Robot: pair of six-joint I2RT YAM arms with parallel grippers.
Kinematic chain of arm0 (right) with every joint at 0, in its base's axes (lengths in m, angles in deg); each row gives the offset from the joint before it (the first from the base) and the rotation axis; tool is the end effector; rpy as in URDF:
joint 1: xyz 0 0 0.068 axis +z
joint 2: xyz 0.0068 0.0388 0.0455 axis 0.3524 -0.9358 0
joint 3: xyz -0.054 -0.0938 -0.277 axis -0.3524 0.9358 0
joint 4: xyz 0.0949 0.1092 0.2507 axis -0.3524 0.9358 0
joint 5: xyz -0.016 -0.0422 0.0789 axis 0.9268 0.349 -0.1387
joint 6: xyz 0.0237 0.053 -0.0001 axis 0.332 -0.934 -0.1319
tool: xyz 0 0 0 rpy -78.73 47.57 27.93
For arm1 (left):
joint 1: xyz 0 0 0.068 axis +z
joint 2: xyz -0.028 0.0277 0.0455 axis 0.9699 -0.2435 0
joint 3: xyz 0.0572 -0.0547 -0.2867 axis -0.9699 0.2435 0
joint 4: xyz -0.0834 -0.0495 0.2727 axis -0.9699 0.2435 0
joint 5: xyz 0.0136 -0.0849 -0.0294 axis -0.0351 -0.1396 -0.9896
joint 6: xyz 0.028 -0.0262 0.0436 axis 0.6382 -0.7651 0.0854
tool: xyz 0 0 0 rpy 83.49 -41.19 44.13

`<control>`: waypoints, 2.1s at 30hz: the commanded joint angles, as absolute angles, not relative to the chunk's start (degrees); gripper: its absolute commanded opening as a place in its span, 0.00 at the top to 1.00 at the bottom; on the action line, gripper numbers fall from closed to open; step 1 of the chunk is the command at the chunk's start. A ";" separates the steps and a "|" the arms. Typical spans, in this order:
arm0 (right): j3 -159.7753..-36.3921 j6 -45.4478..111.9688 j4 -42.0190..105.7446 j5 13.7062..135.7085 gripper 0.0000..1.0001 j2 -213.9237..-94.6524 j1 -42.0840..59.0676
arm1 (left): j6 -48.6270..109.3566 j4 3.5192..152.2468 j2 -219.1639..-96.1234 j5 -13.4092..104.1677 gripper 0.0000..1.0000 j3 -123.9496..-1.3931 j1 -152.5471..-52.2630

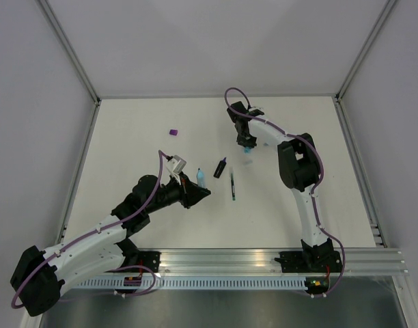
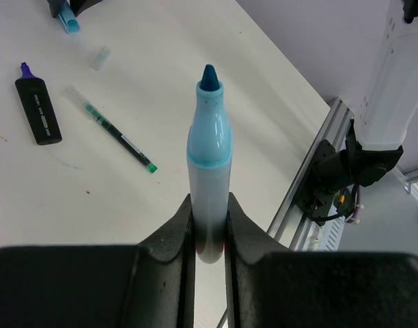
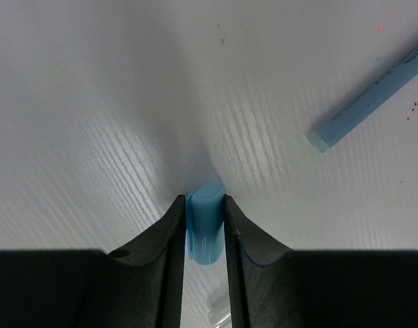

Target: Insert the pens into the pen caps

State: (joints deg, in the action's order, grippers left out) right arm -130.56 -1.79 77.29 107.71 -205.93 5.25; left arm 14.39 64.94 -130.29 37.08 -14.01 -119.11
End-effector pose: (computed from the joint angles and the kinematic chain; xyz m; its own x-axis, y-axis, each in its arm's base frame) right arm 0.4829 0.2145 0.1609 -0.8101 0.2773 -0.5166 0.3679 0.9264 -0.0796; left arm 0.1477 -0.1549 0.2505 -0.5050 -0.1341 -0.8527 0.7078 0.5011 -0.4980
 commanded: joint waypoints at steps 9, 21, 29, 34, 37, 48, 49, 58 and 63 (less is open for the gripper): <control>-126.60 1.93 75.04 108.63 0.91 -203.20 5.38 | 14.96 64.43 -129.87 38.00 0.98 -15.64 -119.06; -116.85 10.80 63.70 100.54 1.00 -194.41 5.29 | 14.96 63.90 -130.93 37.64 0.98 -15.73 -119.06; -115.18 15.37 60.28 97.82 1.00 -188.70 5.38 | 14.96 63.38 -131.37 37.12 0.98 -15.64 -119.06; -110.00 16.43 54.83 91.87 1.00 -183.17 4.94 | 14.96 62.85 -131.72 36.50 0.98 -15.55 -119.06; -106.84 16.26 51.23 87.64 1.00 -179.66 4.77 | 15.14 62.67 -131.63 36.24 0.98 -15.64 -119.15; -89.70 2.13 21.04 60.15 1.00 -161.56 5.20 | 14.70 55.56 -130.14 26.76 0.98 -13.71 -119.06; -87.42 1.06 18.55 58.81 1.00 -160.32 5.38 | 14.52 54.42 -129.88 25.79 0.98 -13.44 -119.06; -76.43 -8.18 -6.86 52.55 1.00 -145.90 12.31 | 9.17 38.69 -127.95 12.52 0.98 -9.40 -119.06; -72.73 -7.83 -12.40 53.96 1.00 -140.98 18.55 | 8.10 35.16 -124.96 10.92 0.98 -7.82 -119.06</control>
State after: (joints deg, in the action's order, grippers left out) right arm -74.65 -6.23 -2.86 55.15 -143.49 15.92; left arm 10.04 42.73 -127.19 15.05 -8.39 -119.11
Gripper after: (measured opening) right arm 0.272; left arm 0.204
